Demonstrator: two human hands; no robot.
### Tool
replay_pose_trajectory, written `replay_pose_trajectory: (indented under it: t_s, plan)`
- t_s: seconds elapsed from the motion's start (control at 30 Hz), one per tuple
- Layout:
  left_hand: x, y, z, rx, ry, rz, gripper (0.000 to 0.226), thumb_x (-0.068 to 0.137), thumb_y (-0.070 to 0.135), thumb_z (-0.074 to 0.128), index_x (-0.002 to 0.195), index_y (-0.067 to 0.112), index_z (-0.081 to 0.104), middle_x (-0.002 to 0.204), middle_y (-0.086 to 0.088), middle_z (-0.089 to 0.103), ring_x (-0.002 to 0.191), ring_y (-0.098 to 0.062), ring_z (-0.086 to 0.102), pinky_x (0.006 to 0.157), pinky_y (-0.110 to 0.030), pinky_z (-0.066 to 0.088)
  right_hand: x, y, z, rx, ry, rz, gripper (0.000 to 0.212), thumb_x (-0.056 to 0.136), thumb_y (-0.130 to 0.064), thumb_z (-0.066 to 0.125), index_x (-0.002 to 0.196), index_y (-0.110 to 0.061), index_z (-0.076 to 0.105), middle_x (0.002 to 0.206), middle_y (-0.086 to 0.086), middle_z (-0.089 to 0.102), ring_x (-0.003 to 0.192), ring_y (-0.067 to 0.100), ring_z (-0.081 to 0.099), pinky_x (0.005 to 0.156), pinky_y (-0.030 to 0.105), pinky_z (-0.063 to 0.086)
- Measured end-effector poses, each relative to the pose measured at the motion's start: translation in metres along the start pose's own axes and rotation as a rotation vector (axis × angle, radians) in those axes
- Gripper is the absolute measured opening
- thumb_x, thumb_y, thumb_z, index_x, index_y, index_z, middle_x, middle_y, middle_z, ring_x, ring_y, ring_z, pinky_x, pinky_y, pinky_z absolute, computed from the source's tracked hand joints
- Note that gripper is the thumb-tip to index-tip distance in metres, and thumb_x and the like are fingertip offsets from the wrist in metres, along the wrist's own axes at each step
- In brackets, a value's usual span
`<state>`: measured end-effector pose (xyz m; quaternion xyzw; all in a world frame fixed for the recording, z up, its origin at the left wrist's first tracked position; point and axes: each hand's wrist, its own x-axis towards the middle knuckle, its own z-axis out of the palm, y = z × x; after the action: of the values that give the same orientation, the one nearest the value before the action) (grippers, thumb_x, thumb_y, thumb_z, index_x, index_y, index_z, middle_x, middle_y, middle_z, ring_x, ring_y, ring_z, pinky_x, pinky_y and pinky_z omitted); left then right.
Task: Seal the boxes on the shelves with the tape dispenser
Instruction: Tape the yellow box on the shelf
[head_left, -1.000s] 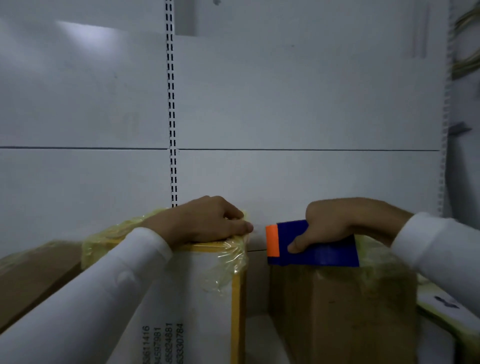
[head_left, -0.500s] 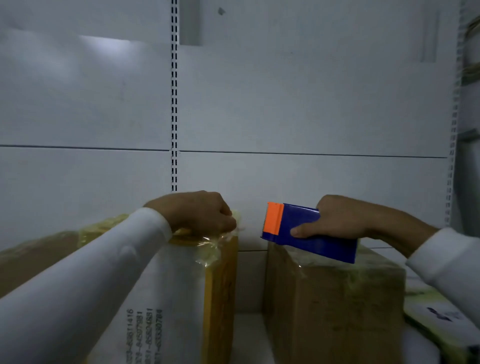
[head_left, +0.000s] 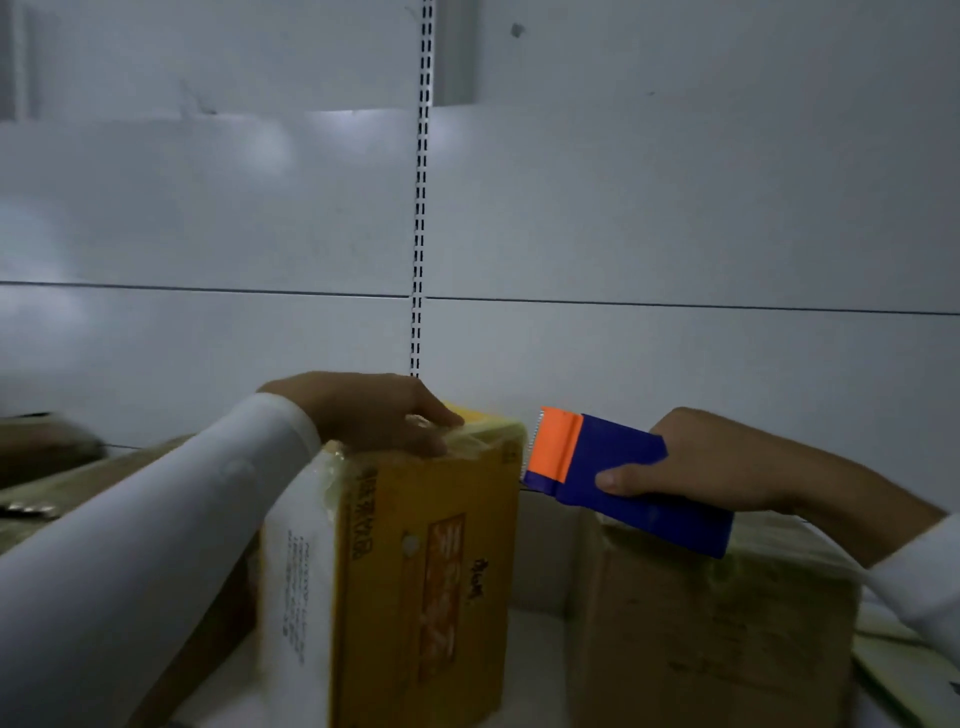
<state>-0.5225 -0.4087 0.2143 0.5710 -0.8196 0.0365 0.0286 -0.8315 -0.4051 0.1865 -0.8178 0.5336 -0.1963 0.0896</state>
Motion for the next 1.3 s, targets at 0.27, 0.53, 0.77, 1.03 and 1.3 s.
replay_pose_trajectory:
  t_s: [0.27,0.53,0.77,1.03,1.3]
  plan:
    - [-0.016,-0.025,0.021,0.097,0.227,0.118,0.043,0.099,0.032,0.049,0.140,0.038,0.042,0.144,0.009,0.046,0.129,-0.013,0.047,0.100,-0.024,0.032,-0.023,-0.020,-0.001,0.118,-0.047,-0.109,0.067,0.069,-0.068,0.065,0.077,-0.001,0.063,0.068,0.009,0.070,0.055,0.018,0.059,0.057,0.026,0.039]
    - [-0.023,-0.043,0.038,0.121,0.418,0.253,0.048,0.095,0.044,0.030,0.140,0.037,0.043,0.144,0.007,0.047,0.126,-0.014,0.048,0.100,-0.033,0.042,-0.026,-0.050,0.014,0.144,-0.072,-0.124,0.046,0.076,-0.061,0.068,0.065,-0.017,0.057,0.058,-0.002,0.062,0.050,0.010,0.056,0.054,0.020,0.037]
    - [0.009,-0.025,0.050,0.125,0.667,0.020,0.060,0.091,0.066,0.026,0.110,0.027,0.066,0.110,0.003,0.064,0.097,-0.021,0.063,0.076,-0.033,0.052,-0.026,-0.056,0.018,0.138,-0.044,-0.094,0.043,0.077,-0.060,0.067,0.066,-0.020,0.057,0.056,-0.006,0.062,0.047,0.005,0.055,0.053,0.019,0.038]
    - [0.017,-0.052,0.061,0.336,0.622,0.153,0.060,0.090,0.068,0.025,0.119,0.026,0.057,0.113,0.000,0.067,0.092,-0.022,0.065,0.075,-0.037,0.055,-0.023,-0.049,0.022,0.177,-0.046,-0.094,0.042,0.078,-0.059,0.068,0.066,-0.021,0.058,0.058,-0.005,0.064,0.049,0.005,0.058,0.052,0.016,0.038]
    - [-0.003,-0.054,0.063,0.229,0.749,0.325,0.059,0.089,0.052,0.055,0.137,0.018,0.047,0.134,-0.004,0.057,0.121,-0.023,0.054,0.098,-0.035,0.042,-0.011,-0.061,0.042,0.221,-0.086,-0.148,0.040,0.077,-0.060,0.069,0.076,-0.021,0.062,0.068,-0.006,0.070,0.058,0.005,0.066,0.056,0.016,0.043]
